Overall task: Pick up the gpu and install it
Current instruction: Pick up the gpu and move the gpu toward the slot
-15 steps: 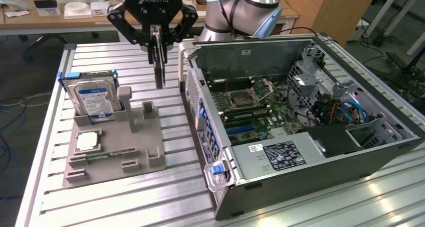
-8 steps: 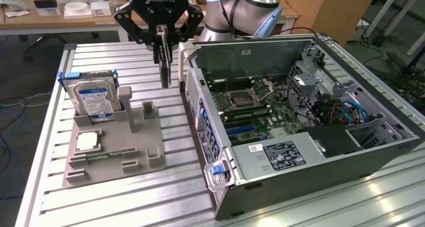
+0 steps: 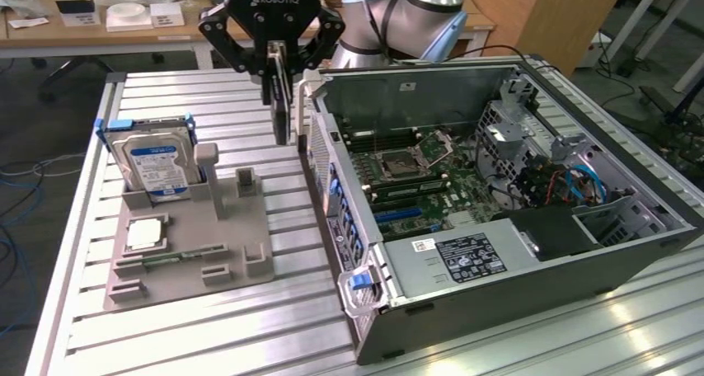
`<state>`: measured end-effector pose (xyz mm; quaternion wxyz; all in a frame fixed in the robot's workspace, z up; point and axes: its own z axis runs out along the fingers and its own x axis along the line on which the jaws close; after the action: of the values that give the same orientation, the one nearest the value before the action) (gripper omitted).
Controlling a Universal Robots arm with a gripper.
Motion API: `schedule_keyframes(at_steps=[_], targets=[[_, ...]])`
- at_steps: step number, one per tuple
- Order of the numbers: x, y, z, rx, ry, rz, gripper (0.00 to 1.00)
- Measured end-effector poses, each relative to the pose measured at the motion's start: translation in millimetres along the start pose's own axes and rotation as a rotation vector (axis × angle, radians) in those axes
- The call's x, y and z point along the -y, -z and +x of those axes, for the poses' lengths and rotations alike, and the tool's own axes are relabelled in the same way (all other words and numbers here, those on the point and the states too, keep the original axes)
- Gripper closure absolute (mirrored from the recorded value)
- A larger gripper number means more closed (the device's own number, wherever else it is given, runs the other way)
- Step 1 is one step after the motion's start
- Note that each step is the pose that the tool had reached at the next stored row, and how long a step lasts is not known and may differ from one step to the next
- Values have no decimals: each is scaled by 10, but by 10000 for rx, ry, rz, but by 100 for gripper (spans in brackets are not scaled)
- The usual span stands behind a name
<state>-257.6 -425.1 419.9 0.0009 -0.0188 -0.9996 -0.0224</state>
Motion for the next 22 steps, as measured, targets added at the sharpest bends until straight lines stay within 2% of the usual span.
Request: schedule_keyframes(at_steps=[22], targets=[[-8,1,-197,-1,0,0,72]])
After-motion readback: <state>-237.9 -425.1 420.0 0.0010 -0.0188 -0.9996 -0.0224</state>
